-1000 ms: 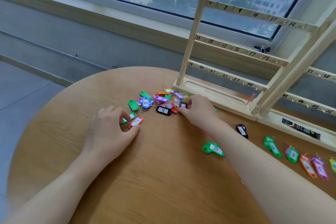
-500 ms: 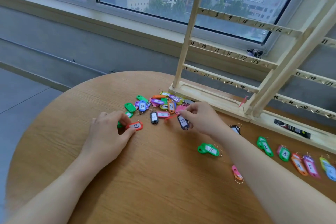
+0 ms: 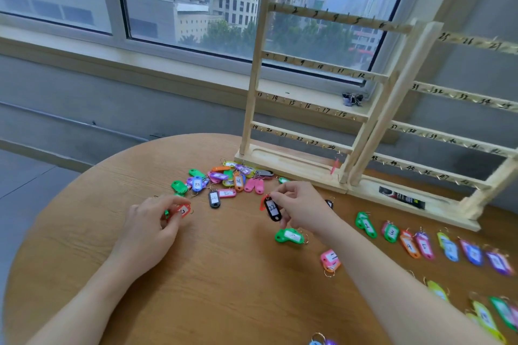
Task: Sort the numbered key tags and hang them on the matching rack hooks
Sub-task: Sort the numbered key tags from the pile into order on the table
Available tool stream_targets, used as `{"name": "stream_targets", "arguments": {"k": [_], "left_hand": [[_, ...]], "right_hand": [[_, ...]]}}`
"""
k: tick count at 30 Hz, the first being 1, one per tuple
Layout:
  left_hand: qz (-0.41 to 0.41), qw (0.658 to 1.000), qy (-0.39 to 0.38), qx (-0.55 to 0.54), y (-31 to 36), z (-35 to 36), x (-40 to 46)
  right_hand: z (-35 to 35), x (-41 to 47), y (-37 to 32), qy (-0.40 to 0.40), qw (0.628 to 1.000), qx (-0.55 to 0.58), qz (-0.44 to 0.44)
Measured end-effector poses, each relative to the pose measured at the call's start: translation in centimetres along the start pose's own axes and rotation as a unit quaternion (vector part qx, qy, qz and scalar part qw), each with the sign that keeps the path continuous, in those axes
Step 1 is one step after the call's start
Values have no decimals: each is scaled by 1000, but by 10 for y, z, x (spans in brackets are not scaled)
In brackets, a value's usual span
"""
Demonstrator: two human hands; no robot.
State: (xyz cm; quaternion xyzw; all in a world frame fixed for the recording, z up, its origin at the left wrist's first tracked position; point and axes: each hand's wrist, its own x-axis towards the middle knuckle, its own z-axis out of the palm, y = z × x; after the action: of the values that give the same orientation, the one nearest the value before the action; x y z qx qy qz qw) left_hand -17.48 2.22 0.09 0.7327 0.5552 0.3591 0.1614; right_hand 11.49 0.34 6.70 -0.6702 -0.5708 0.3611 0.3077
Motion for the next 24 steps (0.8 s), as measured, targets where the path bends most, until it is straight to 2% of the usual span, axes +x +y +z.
{"name": "stream_targets", "arguments": {"k": [3,7,11,17,24], "left_hand": [[-13,1000,-3,-10,-5,3,-1],[-20,1000,11,3,-11,5,-2],[-11,999,36,0,1,1,-4],[-52,995,44,-79,17,-11,-14],[-39,978,-15,-203,84,-5,-52]], "right_hand": [[4,-8,-1,-11,1000,-5,-17],[22,-18,-6,-52,993,-79,-63],[25,-27,-15,-29,989,-111,-89],[1,-58,-23,-17,996,-65,-65],[-41,-108,-19,-44,996,67,-49]]}}
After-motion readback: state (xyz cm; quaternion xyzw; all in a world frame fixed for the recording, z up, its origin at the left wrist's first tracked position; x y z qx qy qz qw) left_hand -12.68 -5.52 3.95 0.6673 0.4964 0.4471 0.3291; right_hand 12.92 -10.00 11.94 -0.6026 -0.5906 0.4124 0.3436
